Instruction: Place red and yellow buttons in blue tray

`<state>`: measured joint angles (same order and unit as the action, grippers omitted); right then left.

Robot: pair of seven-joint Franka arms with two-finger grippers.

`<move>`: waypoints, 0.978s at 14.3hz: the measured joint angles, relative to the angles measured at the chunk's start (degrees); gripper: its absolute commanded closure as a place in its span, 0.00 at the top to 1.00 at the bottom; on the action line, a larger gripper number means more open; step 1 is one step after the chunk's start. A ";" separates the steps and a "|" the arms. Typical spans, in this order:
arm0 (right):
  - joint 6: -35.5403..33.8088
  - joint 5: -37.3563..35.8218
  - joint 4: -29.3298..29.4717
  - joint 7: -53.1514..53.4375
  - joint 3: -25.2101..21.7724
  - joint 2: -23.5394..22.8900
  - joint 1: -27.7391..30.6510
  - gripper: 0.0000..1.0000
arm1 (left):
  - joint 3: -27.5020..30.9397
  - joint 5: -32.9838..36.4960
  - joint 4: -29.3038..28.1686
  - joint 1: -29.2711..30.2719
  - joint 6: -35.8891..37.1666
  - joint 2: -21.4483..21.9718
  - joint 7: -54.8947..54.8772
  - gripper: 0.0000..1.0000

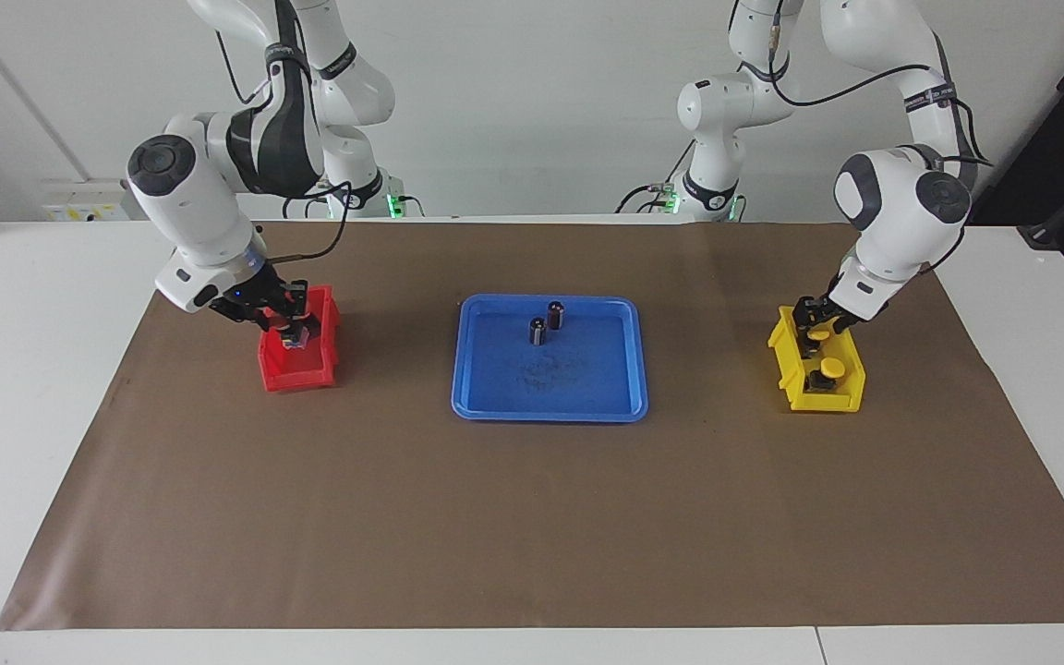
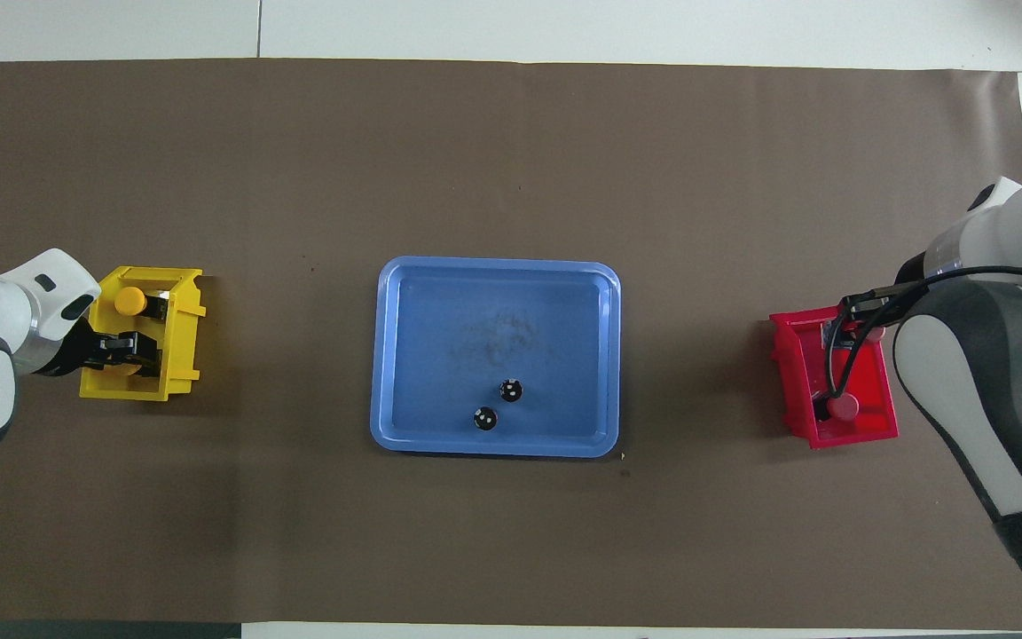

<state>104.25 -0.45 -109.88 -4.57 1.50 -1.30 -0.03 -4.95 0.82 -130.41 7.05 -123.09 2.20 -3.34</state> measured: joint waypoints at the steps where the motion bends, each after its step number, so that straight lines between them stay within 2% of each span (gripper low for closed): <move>1: -1.67 0.10 3.52 2.44 0.05 -1.34 -1.95 0.22 | -0.01 0.00 -0.17 -0.01 -0.15 0.00 0.00 0.63; 3: -2.44 0.52 9.11 9.25 0.19 -4.05 -7.11 0.21 | -0.01 0.00 -0.51 -0.01 -0.71 -0.01 0.01 0.57; 5: -0.14 2.16 11.93 16.85 0.32 -6.32 -13.07 0.20 | -0.01 0.00 -0.52 -0.01 -0.96 0.00 0.03 0.47; 7: 4.19 2.44 12.68 24.67 0.38 -8.45 -19.67 0.20 | -0.01 0.00 -0.36 -0.01 -1.21 0.00 0.40 0.22; 9: 8.23 2.41 12.68 28.95 0.39 -11.05 -24.93 0.20 | -0.01 -0.01 0.03 -0.02 -1.31 -0.01 0.93 0.08; 10: 9.91 2.40 12.68 29.94 0.36 -12.59 -26.68 0.20 | -0.01 -0.01 0.42 -0.02 -1.31 -0.01 1.06 0.03; 12: 12.98 2.19 12.72 32.19 0.27 -15.99 -29.25 0.20 | -0.02 -0.02 2.04 -0.02 -0.08 0.01 1.26 0.01; 14: 14.21 0.91 12.76 33.54 0.22 -18.68 -31.25 0.20 | -0.05 -0.03 6.45 -0.02 6.53 0.23 1.77 0.01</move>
<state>118.46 0.46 -97.12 28.98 1.72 -19.97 -31.28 -4.99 0.79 -123.96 7.04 -116.56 2.43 -1.56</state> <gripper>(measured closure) 0.586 0.590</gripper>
